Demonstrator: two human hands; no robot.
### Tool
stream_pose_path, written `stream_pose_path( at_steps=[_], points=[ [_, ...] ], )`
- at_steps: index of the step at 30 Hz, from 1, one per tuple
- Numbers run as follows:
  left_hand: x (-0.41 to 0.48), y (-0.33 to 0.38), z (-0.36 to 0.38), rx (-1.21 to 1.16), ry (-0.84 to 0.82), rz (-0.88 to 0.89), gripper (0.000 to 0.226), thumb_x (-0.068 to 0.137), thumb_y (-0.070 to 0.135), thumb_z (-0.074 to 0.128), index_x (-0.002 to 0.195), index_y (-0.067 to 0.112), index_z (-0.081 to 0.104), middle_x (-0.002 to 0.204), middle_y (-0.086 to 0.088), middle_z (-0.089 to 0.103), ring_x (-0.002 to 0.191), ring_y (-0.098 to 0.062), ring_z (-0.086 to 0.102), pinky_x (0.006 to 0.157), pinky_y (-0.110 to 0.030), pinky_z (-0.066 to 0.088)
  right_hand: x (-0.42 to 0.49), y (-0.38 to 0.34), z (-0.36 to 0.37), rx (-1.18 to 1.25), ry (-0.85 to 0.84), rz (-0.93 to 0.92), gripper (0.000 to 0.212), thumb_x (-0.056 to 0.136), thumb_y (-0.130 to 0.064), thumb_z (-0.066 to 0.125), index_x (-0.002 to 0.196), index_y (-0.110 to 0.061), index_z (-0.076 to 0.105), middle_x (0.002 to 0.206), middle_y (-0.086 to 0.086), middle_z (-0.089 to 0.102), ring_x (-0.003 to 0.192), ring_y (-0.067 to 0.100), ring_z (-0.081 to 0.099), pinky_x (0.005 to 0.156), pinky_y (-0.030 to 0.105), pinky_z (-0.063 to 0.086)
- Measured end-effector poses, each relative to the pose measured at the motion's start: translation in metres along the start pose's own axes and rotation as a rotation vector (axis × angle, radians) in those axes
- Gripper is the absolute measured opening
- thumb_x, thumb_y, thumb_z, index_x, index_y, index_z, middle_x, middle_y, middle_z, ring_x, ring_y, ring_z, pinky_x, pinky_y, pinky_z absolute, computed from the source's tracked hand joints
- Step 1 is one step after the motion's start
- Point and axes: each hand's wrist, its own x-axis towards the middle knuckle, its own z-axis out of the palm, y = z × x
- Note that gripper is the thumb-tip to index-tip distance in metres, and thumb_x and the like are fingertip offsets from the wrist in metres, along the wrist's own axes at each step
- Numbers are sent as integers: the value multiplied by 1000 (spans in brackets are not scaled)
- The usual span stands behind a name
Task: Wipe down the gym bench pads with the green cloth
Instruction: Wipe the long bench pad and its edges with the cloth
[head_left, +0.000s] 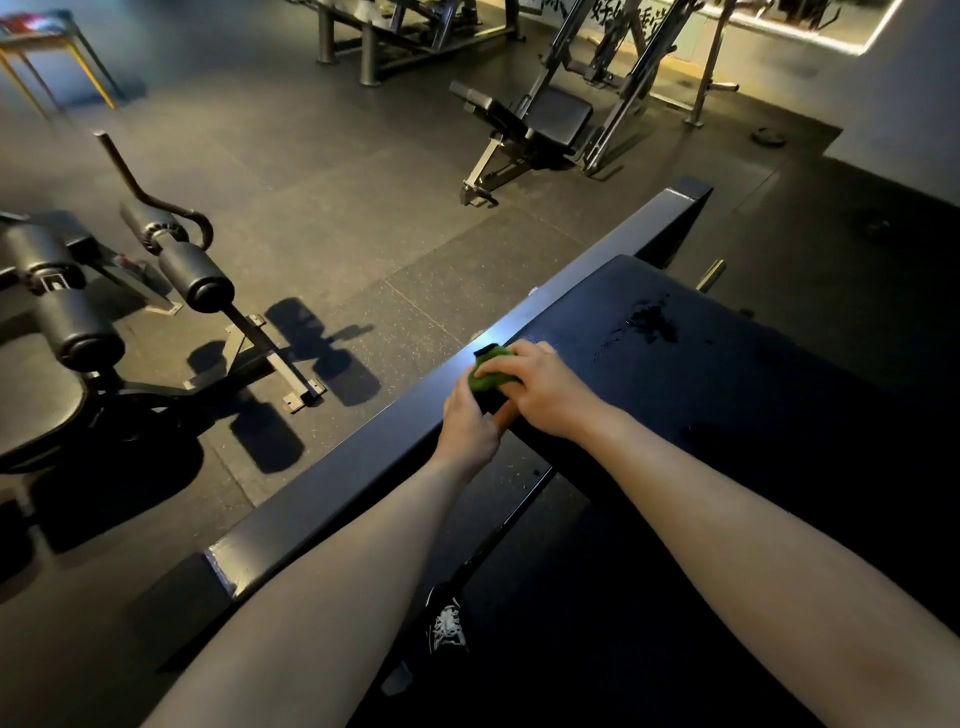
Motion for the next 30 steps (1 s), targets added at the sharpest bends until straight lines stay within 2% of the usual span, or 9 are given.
stream_pose_path(
  at_steps=[4, 7, 10, 14, 16, 18, 20, 26, 30],
  points=[
    [1, -3, -1, -6, -2, 23, 47, 83, 18, 80, 124, 18, 55, 115, 4, 64, 107, -10, 62, 93, -34, 53, -4, -2, 5, -43, -1, -56, 31, 100, -17, 51, 120, -30, 71, 117, 2, 56, 107, 24, 40, 93, 33, 36],
    [1, 0, -3, 8, -15, -21, 45, 85, 32, 79, 120, 30, 50, 109, 18, 59, 102, 3, 57, 82, -10, 44, 5, 8, -4, -104, 61, -3, 33, 100, -16, 48, 124, -29, 67, 115, 7, 52, 108, 25, 41, 93, 35, 38],
    [1, 0, -5, 28, -16, -39, 46, 86, 35, 77, 120, 31, 47, 106, 19, 56, 95, 11, 54, 74, -2, 39, 18, 22, -11, -155, 128, 78, 31, 100, -18, 47, 122, -29, 66, 112, 8, 51, 106, 28, 43, 89, 37, 39],
    [-1, 1, -5, 39, 8, -45, 56, 85, 37, 78, 131, 24, 48, 118, 9, 56, 110, -5, 50, 83, -14, 36, 31, 42, -18, -260, 251, 276, 39, 99, -14, 44, 134, -28, 52, 118, 13, 48, 110, 35, 44, 89, 40, 38],
    [-2, 4, -4, 38, 16, -45, 60, 86, 36, 78, 135, 19, 48, 118, 9, 54, 112, -6, 48, 83, -12, 34, 33, 43, -19, -265, 262, 400, 47, 102, -19, 41, 148, -23, 34, 129, 16, 42, 118, 38, 42, 95, 43, 36],
    [-5, 6, -4, 27, 18, -40, 60, 87, 34, 76, 137, 16, 47, 116, 11, 50, 110, -5, 46, 79, -7, 33, 31, 35, -16, -254, 238, 438, 48, 102, -21, 40, 149, -19, 30, 133, 18, 40, 119, 37, 41, 98, 44, 35],
    [-7, 10, -4, 30, 14, -34, 58, 88, 34, 75, 136, 17, 47, 116, 12, 49, 108, -3, 45, 81, -9, 34, 25, 23, -11, -231, 189, 333, 41, 101, -21, 43, 141, -17, 43, 128, 18, 45, 116, 37, 44, 96, 42, 37],
    [0, 9, -6, 137, 9, -6, 39, 78, 43, 68, 112, 28, 56, 110, 6, 60, 109, -21, 56, 95, -44, 50, -2, 4, 0, -84, 8, 35, 35, 95, -29, 60, 129, -27, 60, 112, 6, 55, 105, 26, 54, 92, 36, 40],
    [12, 12, -7, 205, -22, 3, 44, 74, 51, 64, 112, 30, 57, 110, 5, 57, 112, -20, 49, 95, -37, 45, 9, 18, -11, -205, 54, 35, 32, 97, -38, 54, 129, -38, 58, 110, 0, 55, 97, 21, 55, 87, 36, 29]
  ],
)
